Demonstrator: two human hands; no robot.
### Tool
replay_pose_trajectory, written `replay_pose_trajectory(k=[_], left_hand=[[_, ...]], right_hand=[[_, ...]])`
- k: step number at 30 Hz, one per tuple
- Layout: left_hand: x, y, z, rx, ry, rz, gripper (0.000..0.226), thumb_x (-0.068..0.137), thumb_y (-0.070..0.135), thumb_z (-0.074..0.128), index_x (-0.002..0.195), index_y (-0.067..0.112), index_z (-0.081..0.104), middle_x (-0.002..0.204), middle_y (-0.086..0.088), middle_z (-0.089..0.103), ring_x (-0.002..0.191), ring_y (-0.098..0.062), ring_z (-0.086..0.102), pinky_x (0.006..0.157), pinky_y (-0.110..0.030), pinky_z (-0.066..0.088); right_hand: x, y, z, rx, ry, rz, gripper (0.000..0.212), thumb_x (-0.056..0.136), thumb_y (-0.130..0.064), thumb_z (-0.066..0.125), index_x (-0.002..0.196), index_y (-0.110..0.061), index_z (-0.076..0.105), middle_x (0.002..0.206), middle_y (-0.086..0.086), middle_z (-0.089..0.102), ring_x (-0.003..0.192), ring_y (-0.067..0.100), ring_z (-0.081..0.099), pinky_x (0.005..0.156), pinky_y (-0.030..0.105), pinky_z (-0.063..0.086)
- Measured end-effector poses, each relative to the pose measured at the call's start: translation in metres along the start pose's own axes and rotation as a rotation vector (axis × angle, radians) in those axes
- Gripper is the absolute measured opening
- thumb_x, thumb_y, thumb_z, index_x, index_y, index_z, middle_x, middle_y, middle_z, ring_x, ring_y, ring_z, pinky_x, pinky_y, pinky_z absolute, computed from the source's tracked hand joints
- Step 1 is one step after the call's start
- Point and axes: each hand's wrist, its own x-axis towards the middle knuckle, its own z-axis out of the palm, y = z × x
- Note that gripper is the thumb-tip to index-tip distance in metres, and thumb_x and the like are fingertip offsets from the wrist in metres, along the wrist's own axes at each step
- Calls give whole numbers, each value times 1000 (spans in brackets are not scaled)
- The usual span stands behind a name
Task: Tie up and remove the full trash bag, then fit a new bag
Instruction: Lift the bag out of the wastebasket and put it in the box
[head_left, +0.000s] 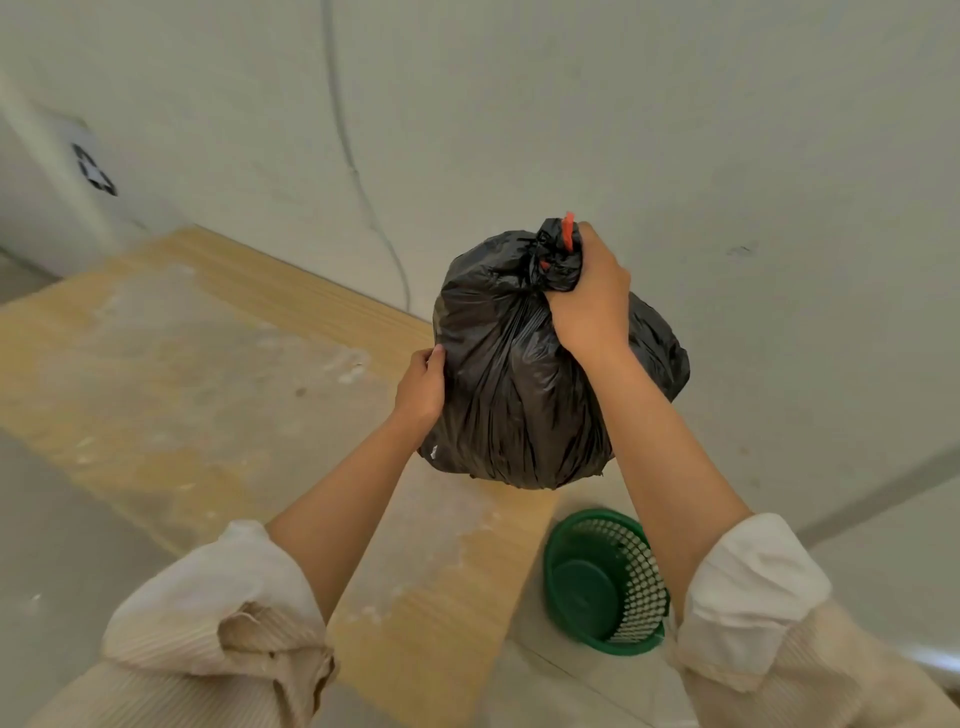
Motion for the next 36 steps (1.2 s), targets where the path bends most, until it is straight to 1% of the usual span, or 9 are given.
replay_pose_trajectory(k=[3, 7, 9, 11, 14, 19, 26, 32, 36], left_hand=[[15, -7, -75, -3, -17, 9, 49, 101, 44, 25, 138, 15, 39, 136, -9, 49, 123, -27, 47, 104, -42, 39], [34, -18, -166, -7, -30, 17, 51, 101, 44, 23, 140, 14, 36, 139, -10, 47, 126, -27, 46, 106, -43, 37], [45, -23, -205, -3, -31, 23, 52, 102, 44, 21, 141, 13, 35, 140, -10, 46, 128, -28, 45, 104, -40, 37], [59, -29, -239, 9, -31, 25, 52, 102, 44, 20, 142, 14, 34, 141, -10, 45, 128, -29, 44, 102, -39, 37], [85, -40, -284, 13, -48, 3, 53, 101, 47, 21, 141, 16, 35, 141, -9, 46, 128, -29, 45, 106, -44, 37], [143, -46, -351, 53, -115, -15, 54, 99, 49, 23, 140, 17, 36, 140, -9, 46, 126, -29, 46, 107, -48, 38], [236, -29, -443, 145, -192, 17, 52, 98, 48, 25, 136, 16, 41, 136, -8, 49, 123, -28, 48, 105, -49, 40], [305, -19, -533, 175, -171, 66, 49, 102, 41, 25, 141, 14, 36, 140, -10, 47, 126, -29, 46, 105, -43, 39], [353, -19, -597, 153, -135, 110, 47, 102, 38, 25, 142, 16, 34, 141, -11, 46, 125, -30, 46, 100, -37, 41]], right_hand=[[-3, -49, 52, 21, 12, -15, 13, 89, -8, 55, 101, -7, 58, 89, 7, 66, 83, 21, 60, 71, 29, 46], [-7, -114, 118, 58, 33, -15, 8, 88, -8, 55, 96, -7, 57, 84, 3, 63, 77, 17, 57, 59, 20, 36], [-8, -143, 149, 69, 36, -16, 9, 89, -8, 54, 97, -6, 57, 83, 3, 63, 75, 15, 55, 57, 17, 34], [-7, -168, 178, 71, 33, -18, 12, 90, -8, 55, 101, -6, 59, 86, 4, 66, 78, 14, 57, 62, 20, 38], [-3, -196, 222, 63, 34, -8, 14, 90, -10, 55, 104, -9, 60, 89, 3, 67, 81, 15, 60, 69, 23, 44], [17, -227, 294, 24, 44, 37, 19, 88, -7, 56, 106, -12, 59, 90, 1, 66, 85, 17, 61, 75, 30, 50], [69, -270, 393, 4, 130, 110, 17, 88, -8, 56, 104, -11, 60, 91, 2, 67, 85, 18, 60, 72, 30, 47], [108, -323, 490, -34, 147, 113, 17, 88, -8, 55, 104, -13, 58, 92, 4, 66, 87, 23, 61, 78, 41, 52], [125, -359, 561, -42, 195, 120, 18, 87, -6, 54, 104, -13, 56, 91, 5, 66, 86, 24, 61, 78, 42, 52]])
